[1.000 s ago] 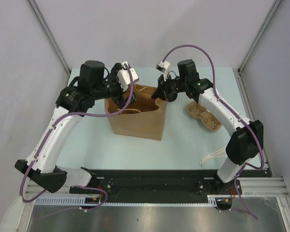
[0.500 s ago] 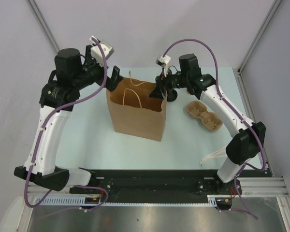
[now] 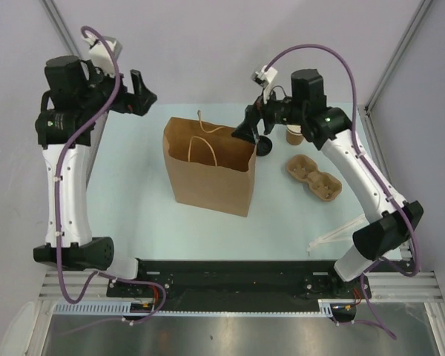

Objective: Pack the takeout coffee

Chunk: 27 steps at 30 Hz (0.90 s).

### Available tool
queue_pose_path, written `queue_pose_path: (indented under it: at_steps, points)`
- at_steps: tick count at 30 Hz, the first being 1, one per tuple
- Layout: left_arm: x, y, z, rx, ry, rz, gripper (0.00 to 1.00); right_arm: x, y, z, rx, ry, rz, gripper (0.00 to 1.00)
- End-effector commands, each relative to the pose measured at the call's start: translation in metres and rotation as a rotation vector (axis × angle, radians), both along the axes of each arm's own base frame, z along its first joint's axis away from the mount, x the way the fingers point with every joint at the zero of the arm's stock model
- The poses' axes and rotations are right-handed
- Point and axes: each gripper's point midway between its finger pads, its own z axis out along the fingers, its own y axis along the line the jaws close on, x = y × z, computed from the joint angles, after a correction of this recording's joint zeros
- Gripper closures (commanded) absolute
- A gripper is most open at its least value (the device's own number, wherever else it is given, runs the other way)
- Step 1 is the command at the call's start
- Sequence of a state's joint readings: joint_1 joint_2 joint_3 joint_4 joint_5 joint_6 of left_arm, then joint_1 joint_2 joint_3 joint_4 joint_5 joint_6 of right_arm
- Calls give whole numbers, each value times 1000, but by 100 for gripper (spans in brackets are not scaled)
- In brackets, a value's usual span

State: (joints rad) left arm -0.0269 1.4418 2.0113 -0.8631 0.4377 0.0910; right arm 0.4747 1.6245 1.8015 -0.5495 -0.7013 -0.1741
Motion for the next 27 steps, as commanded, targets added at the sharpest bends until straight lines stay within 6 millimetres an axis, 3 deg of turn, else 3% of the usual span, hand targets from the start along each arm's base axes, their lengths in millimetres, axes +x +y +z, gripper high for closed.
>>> queue_pose_path:
  at_steps: [1, 2, 4, 6, 8, 9, 10, 11, 12, 13, 14, 15, 16, 17, 19, 20, 21, 24, 27]
  points:
    - [3, 29, -7, -99, 107, 49, 1, 4, -42, 75, 100, -118, -178, 0]
    - [8, 35, -20, -96, 150, 57, 0, 6, -57, 82, 115, -113, -225, 0]
    - [12, 50, -36, -76, 200, 88, 0, 14, -77, 72, 104, -70, -303, 0]
    - [16, 58, -65, -33, 281, 101, 0, 15, -108, 71, 114, -45, -399, 0]
    - [16, 63, -83, -8, 324, 102, 0, 15, -129, 41, 104, 44, -469, 0]
    - [15, 64, -99, -5, 368, 95, 0, 12, -150, 38, 112, 58, -527, 0]
    - [13, 65, -110, 3, 392, 93, 0, 11, -162, 13, 90, 119, -559, 0]
    - [12, 66, -119, 19, 403, 88, 0, 9, -171, 4, 82, 141, -585, 0]
    - [3, 65, -142, 19, 460, 83, 1, 3, -187, -4, 61, 156, -626, 0]
    - [-1, 66, -153, 27, 481, 80, 0, -1, -194, -26, 35, 203, -647, 0]
    - [-2, 66, -164, 33, 488, 80, 1, -5, -199, -34, 23, 223, -658, 0]
    - [-13, 65, -191, 32, 551, 73, 1, -9, -207, -46, 6, 254, -678, 0]
    - [-21, 65, -196, 40, 551, 79, 1, -15, -218, -49, 6, 257, -710, 0]
    - [-26, 66, -216, 44, 579, 81, 1, -20, -221, -67, -5, 302, -720, 0]
    - [-35, 67, -229, 56, 592, 92, 1, -30, -228, -78, -14, 328, -741, 0]
    - [-39, 67, -229, 57, 578, 94, 0, -35, -229, -93, -24, 362, -744, 0]
    - [-46, 65, -243, 54, 609, 93, 1, -37, -229, -96, -25, 367, -744, 0]
    - [-54, 64, -252, 43, 616, 106, 0, -42, -231, -107, -33, 379, -752, 1]
    - [-51, 64, -246, 35, 593, 113, 1, -35, -233, -107, -33, 352, -743, 0]
